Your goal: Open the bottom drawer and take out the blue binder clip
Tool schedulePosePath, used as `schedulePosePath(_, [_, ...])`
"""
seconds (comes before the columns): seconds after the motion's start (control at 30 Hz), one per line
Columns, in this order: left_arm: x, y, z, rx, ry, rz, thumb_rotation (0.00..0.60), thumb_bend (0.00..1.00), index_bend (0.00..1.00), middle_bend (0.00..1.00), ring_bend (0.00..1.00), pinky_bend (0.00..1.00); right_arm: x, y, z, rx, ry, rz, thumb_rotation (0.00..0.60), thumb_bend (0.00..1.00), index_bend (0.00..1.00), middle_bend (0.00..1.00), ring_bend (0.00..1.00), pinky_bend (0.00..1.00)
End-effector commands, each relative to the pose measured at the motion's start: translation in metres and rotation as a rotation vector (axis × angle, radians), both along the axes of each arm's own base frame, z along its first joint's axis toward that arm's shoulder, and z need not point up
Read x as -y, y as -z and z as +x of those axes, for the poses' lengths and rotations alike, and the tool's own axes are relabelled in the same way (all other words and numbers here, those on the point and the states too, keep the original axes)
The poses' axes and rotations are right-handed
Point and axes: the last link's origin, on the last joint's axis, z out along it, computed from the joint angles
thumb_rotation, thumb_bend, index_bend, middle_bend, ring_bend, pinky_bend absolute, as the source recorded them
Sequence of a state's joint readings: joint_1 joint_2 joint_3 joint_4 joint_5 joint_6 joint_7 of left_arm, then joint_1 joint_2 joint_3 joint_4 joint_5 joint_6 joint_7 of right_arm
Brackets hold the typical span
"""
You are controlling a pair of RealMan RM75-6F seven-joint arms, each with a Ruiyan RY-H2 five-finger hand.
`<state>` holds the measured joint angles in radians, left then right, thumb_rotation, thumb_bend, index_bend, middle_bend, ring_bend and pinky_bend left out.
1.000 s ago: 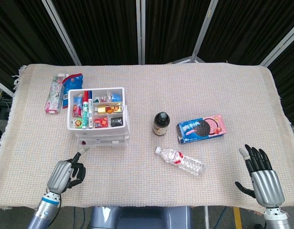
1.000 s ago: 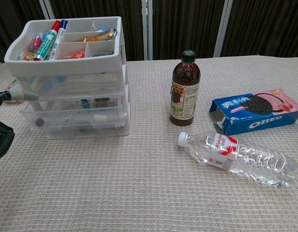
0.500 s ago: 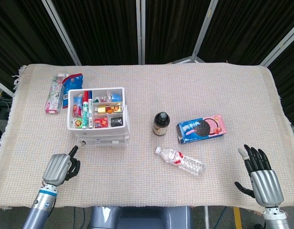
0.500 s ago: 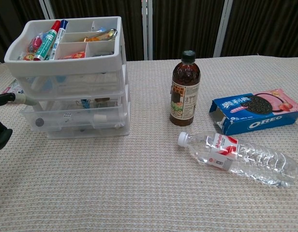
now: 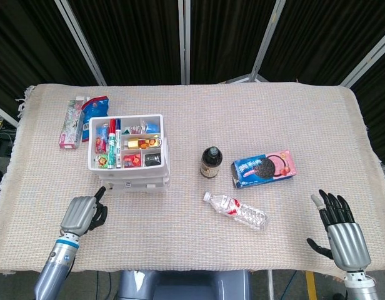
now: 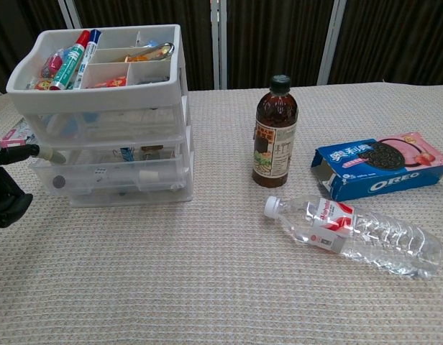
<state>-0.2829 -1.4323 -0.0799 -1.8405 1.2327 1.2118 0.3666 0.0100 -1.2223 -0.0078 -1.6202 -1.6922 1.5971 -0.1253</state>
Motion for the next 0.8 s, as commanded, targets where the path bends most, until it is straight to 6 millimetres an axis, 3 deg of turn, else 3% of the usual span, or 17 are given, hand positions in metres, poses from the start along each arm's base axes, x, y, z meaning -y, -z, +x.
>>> schedulePosePath(0.03, [-0.001,0.002,0.001,-0.012,-0.004,-0.013,0.6,0.67,0.17,0.89,0.85,0.65,0.0,0.0,0.0,0.0,-0.001,-0.001,0.6,0.0,0.0,0.0,0.0,0.0])
schedulePosePath(0.33, [0.003,0.004,0.002,-0.022,-0.001,-0.037,0.6,0.68,0.27,0.9,0.86,0.65,-0.001,0.0,0.0,-0.004,-0.001,-0.001,0.6,0.0,0.0,0.0,0.0,0.0])
schedulePosePath(0.8, [0.027,-0.002,-0.001,-0.011,0.039,-0.062,0.6,0.68,0.3,0.9,0.86,0.65,-0.001,0.003,0.0,-0.014,0.0,0.004,0.6,0.0,0.0,0.0,0.0,0.0])
